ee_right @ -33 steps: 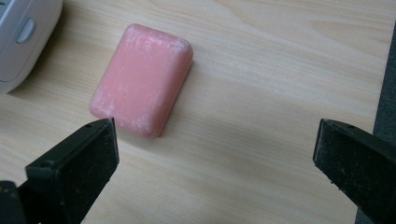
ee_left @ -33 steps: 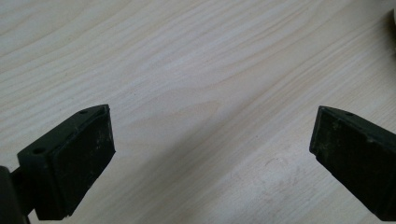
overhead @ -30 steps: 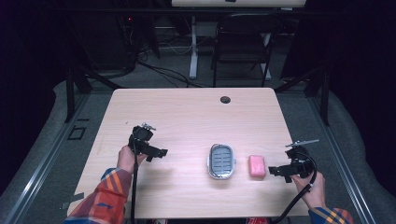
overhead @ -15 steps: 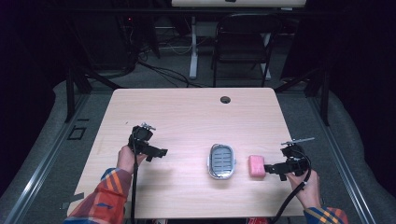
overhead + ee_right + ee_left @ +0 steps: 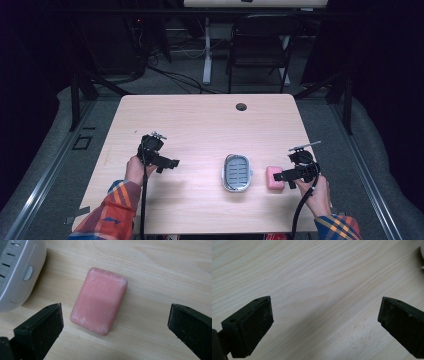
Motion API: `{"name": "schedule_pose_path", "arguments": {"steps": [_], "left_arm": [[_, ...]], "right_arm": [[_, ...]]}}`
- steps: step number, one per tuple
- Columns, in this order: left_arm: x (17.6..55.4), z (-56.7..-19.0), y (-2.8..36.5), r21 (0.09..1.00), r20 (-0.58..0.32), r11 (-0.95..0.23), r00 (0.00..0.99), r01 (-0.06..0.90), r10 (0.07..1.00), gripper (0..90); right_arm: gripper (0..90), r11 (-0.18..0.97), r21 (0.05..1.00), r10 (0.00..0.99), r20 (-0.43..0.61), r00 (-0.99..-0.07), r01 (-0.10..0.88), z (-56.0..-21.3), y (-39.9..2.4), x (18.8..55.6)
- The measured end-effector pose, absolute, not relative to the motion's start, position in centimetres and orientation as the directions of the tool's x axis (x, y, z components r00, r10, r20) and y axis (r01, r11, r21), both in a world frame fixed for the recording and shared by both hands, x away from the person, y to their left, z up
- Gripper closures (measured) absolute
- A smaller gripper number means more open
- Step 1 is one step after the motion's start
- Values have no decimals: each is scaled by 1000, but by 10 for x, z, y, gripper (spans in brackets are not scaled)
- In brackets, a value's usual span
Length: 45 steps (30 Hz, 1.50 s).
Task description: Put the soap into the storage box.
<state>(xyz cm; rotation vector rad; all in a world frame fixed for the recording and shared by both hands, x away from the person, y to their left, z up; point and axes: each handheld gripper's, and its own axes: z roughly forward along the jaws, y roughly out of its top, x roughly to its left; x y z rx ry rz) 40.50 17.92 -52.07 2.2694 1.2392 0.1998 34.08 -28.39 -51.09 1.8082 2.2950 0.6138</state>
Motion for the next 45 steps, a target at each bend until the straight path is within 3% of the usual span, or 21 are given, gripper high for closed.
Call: {"name": "schedule_pose_path", "arguments": {"steps": [19, 28, 34, 45], "left_arm": [[405, -521, 179, 522, -137, -424, 563, 741, 815, 0], [405, -522, 178, 519, -134, -426, 563, 741, 816, 0], [405, -521, 178, 515, -136, -428, 564, 742, 815, 0], [405, -522, 178, 512, -137, -429, 564, 744, 814, 0]], "right_arm": [[0, 163, 336, 966, 137, -220, 928, -518, -270, 361], [3, 200, 282, 962, 127, -243, 938, -522, -266, 368], [106, 189, 274, 969, 107, -225, 943, -526, -260, 371], [154, 185, 231, 972, 103, -213, 955, -532, -253, 377]]}}
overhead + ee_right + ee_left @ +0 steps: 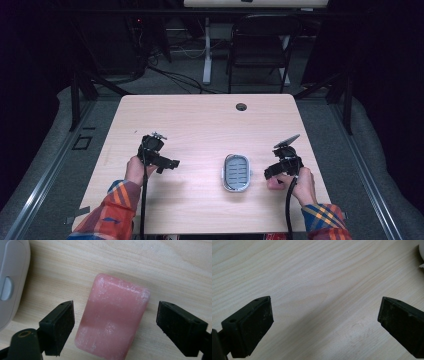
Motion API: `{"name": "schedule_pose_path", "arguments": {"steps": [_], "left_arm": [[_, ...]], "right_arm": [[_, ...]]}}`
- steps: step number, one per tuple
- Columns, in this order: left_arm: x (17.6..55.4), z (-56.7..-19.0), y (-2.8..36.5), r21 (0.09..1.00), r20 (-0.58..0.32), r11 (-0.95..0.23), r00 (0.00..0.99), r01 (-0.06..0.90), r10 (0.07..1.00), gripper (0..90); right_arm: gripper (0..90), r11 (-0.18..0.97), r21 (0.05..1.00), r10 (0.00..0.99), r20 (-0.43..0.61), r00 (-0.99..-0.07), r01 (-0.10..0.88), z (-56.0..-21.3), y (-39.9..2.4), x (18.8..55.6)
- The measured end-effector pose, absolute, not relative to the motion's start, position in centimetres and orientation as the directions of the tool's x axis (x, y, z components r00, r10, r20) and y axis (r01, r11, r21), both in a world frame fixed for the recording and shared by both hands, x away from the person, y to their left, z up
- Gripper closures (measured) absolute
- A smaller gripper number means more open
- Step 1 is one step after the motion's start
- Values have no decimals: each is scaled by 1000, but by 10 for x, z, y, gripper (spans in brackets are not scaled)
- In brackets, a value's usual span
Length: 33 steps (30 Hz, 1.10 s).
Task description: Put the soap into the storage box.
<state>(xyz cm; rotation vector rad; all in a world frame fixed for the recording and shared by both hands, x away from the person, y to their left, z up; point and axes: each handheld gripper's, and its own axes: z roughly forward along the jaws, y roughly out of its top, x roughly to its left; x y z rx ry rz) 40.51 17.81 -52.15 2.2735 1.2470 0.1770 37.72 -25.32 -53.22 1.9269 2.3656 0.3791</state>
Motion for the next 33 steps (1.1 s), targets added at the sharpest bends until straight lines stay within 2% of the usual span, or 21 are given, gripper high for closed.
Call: {"name": "schedule_pose_path", "arguments": {"steps": [14, 29, 30, 33], "left_arm": [[405, -522, 178, 509, -141, -429, 564, 746, 814, 0], [406, -523, 177, 502, -146, -431, 565, 750, 812, 0], [406, -523, 177, 502, -147, -431, 565, 750, 812, 0], [406, -523, 177, 504, -146, -430, 564, 749, 813, 0]], "right_arm": [[305, 200, 195, 968, 114, -224, 960, -537, -253, 379], [350, 202, 170, 971, 98, -220, 965, -542, -248, 380], [355, 230, 155, 966, 82, -245, 961, -541, -249, 381], [360, 224, 168, 969, 63, -237, 960, -543, -244, 382]]}}
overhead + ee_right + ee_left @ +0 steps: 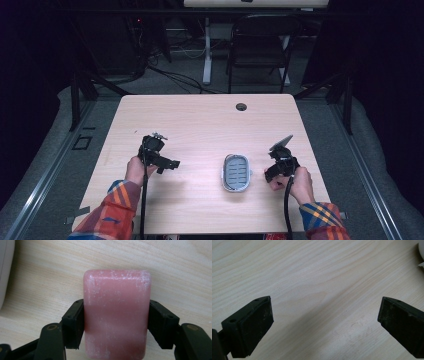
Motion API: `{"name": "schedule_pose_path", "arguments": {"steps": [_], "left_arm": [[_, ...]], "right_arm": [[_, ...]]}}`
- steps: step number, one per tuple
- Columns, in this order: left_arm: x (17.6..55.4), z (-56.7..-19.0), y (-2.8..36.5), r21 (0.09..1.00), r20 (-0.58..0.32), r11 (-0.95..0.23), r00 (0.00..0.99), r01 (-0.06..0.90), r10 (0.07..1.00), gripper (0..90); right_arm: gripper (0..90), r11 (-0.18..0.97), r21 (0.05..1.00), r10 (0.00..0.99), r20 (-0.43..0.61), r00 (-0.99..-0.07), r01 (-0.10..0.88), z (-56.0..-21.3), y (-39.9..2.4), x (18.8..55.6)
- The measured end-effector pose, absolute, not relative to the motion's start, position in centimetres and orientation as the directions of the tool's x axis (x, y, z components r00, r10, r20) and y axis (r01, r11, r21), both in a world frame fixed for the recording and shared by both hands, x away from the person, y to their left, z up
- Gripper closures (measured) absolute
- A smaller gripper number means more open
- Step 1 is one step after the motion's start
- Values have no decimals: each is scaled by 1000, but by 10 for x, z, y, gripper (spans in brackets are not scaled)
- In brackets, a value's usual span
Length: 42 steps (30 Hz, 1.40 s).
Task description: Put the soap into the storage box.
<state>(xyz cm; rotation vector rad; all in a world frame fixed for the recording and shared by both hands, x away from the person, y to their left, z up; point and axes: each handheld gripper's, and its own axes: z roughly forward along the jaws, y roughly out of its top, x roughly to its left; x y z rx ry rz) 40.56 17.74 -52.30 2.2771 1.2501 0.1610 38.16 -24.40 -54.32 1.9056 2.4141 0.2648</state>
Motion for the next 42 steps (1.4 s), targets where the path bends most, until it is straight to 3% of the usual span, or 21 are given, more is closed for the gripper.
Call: {"name": "schedule_pose_path", "arguments": {"steps": [25, 28, 29, 42], "left_arm": [[405, -523, 178, 505, -147, -430, 566, 748, 811, 0], [406, -523, 178, 506, -148, -431, 567, 747, 810, 0], [406, -523, 178, 506, -148, -430, 567, 748, 810, 0], [406, -523, 178, 507, -152, -429, 567, 748, 809, 0]], "right_arm": [[366, 270, 151, 958, 60, -282, 951, -543, -243, 384], [367, 311, 116, 946, 58, -319, 943, -538, -245, 386], [367, 278, 158, 953, 75, -293, 947, -539, -245, 384], [368, 302, 168, 944, 85, -319, 938, -518, -258, 386]]}}
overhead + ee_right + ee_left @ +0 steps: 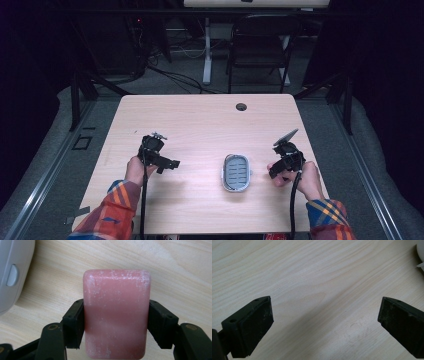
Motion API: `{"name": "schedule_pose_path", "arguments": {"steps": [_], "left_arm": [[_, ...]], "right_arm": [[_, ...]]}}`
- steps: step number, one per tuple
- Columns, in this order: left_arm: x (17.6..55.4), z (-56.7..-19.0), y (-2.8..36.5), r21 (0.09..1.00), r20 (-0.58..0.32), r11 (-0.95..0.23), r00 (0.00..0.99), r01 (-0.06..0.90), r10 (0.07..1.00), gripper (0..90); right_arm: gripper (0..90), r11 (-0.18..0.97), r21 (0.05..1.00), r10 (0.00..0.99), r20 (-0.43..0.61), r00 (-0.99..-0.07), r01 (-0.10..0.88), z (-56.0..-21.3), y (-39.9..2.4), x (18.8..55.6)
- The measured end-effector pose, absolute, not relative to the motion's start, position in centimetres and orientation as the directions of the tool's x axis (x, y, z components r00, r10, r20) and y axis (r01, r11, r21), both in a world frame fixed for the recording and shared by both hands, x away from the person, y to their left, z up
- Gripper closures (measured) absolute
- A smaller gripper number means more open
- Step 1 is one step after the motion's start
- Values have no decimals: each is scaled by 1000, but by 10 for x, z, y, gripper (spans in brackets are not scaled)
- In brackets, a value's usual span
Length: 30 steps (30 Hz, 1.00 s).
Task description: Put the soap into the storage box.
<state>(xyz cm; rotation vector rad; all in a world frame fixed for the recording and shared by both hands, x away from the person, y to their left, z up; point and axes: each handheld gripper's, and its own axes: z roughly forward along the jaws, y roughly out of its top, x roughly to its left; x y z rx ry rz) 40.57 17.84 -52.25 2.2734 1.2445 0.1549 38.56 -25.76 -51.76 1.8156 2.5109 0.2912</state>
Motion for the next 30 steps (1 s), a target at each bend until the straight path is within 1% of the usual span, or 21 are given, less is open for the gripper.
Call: {"name": "schedule_pose_path", "arguments": {"steps": [7, 11, 12, 13, 18, 20, 22, 23, 28, 29, 30], "left_arm": [[406, -522, 179, 510, -152, -428, 568, 746, 809, 0], [406, -522, 179, 510, -151, -427, 567, 746, 809, 0], [406, -522, 179, 511, -150, -428, 568, 745, 809, 0], [406, -522, 179, 510, -150, -429, 568, 745, 809, 0], [406, -523, 179, 508, -148, -431, 568, 746, 809, 0], [406, -523, 180, 509, -149, -429, 567, 746, 810, 0], [406, -522, 179, 510, -148, -430, 568, 745, 810, 0], [406, -522, 178, 509, -145, -434, 571, 743, 808, 0], [406, -522, 178, 508, -141, -435, 570, 744, 810, 0], [406, -522, 179, 509, -141, -431, 566, 745, 812, 0], [406, -522, 179, 509, -140, -431, 565, 745, 813, 0]], "right_arm": [[369, 303, 189, 942, 90, -324, 934, -513, -255, 383], [369, 329, 169, 935, 78, -346, 929, -508, -254, 383], [370, 319, 193, 937, 84, -339, 928, -506, -254, 382], [370, 339, 177, 931, 77, -356, 924, -504, -255, 383], [371, 349, 180, 928, 73, -366, 920, -498, -254, 383], [371, 338, 198, 931, 70, -357, 920, -497, -253, 382], [371, 346, 199, 929, 67, -365, 917, -494, -252, 382], [372, 361, 184, 924, 63, -377, 914, -492, -252, 382], [372, 366, 198, 921, 61, -384, 909, -487, -251, 382], [372, 359, 217, 922, 66, -381, 908, -485, -249, 381], [372, 366, 218, 920, 64, -388, 905, -483, -248, 380]]}}
